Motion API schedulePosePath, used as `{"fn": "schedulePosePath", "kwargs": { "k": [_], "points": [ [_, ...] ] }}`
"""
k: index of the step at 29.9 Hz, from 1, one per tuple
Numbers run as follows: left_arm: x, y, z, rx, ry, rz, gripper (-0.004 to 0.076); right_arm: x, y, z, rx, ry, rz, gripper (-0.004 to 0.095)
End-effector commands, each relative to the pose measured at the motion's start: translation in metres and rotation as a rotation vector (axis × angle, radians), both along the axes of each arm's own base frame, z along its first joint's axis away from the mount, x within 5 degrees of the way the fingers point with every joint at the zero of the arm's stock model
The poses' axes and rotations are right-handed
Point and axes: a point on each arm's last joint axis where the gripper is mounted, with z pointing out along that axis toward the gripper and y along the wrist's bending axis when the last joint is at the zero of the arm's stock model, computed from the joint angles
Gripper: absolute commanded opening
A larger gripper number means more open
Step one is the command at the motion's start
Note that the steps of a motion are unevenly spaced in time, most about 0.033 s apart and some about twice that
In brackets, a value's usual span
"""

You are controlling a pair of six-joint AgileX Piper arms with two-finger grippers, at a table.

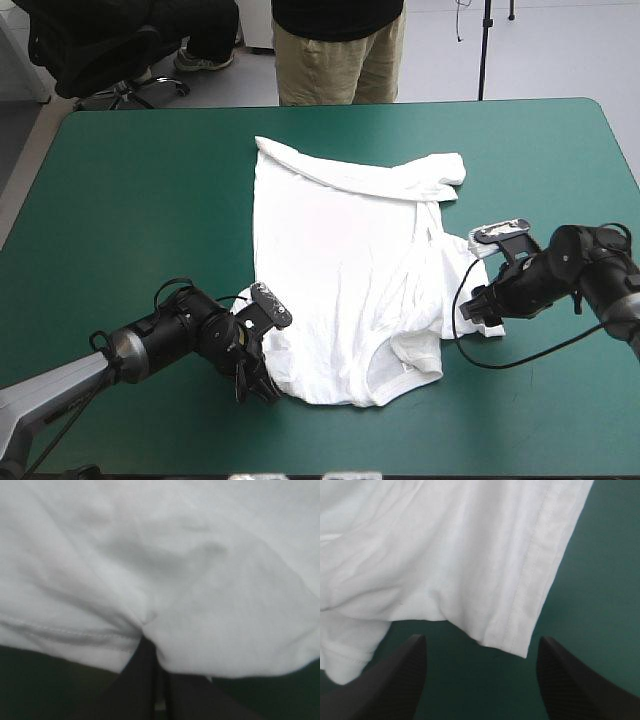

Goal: Fold the cloth

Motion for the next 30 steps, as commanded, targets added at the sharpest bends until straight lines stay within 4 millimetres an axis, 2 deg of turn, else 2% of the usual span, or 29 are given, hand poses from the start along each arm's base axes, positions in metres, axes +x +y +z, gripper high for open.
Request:
{"fn": "schedulePosePath", "kwargs": {
  "k": [1,6,11,15,19,21,23,25,28,30],
  "points": [
    [-0.008,-0.003,-0.014,-0.015,0.077,0.049,-0.0018,0.012,0.001,-0.007,-0.066,0.004,-0.018,0.058],
    [-0.006,-0.004,-0.014,-0.023,0.065,0.055,-0.0018,0.025,0.004,-0.035,-0.071,0.119,-0.034,0.0485],
    [-0.005,-0.004,-0.014,-0.03,0.054,0.076,-0.0018,0.032,0.01,-0.054,-0.029,0.197,-0.013,0.0332],
    [-0.004,-0.005,-0.014,-0.037,0.04,0.082,-0.0018,0.033,0.012,-0.059,-0.018,0.218,0.012,0.0197],
    [-0.002,-0.005,-0.014,-0.048,0.031,0.106,-0.0018,0.033,0.012,-0.059,-0.013,0.212,0.046,-0.002],
    [-0.002,-0.005,-0.011,-0.062,0.012,0.102,-0.0018,0.033,0.012,-0.057,-0.012,0.197,0.045,-0.0009],
    [-0.002,-0.004,-0.001,-0.079,-0.025,0.102,-0.0018,0.03,0.012,-0.049,-0.007,0.169,0.044,-0.0009],
    [-0.001,-0.001,0.015,-0.084,-0.073,0.1,-0.0018,0.026,0.012,-0.032,0.006,0.11,0.043,-0.0009],
    [0.005,0.004,0.052,-0.091,-0.2,0.091,-0.0018,0.017,0.013,0.004,0.038,-0.004,0.044,-0.0009],
    [0.01,0.008,0.085,-0.092,-0.319,0.09,-0.0018,0.01,0.014,0.039,0.078,-0.108,0.06,-0.0009]
  ]
}}
